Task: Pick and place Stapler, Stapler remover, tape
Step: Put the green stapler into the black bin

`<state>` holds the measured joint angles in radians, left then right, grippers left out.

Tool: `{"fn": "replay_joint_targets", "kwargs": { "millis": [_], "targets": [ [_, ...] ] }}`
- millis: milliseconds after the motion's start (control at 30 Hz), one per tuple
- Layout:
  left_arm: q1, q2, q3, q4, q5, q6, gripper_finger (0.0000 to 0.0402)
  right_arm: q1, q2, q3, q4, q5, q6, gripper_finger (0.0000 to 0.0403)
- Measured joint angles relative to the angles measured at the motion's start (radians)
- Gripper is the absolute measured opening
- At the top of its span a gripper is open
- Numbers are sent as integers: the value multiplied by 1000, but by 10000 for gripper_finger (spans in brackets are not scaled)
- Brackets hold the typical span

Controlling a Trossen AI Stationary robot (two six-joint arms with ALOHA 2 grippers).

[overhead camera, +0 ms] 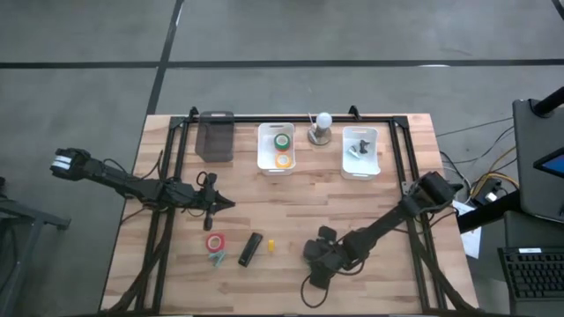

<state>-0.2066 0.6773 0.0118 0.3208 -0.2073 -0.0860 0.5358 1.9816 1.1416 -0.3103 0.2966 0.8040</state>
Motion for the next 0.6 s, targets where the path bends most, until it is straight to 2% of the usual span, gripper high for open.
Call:
{"fn": "replay_joint_targets", "kwargs": {
  "millis": [267, 467, 600],
  "targets": [
    [0, 0, 0, 0, 0, 0, 23, -11, 2, -1, 5, 65, -79, 119],
    [0, 0, 0, 0, 0, 0, 23, -13, 5, -3, 14, 125, -128, 91],
    [0, 0, 0, 6, 0, 0, 23, -26, 6, -4, 25, 130, -150, 76]
  ]
}}
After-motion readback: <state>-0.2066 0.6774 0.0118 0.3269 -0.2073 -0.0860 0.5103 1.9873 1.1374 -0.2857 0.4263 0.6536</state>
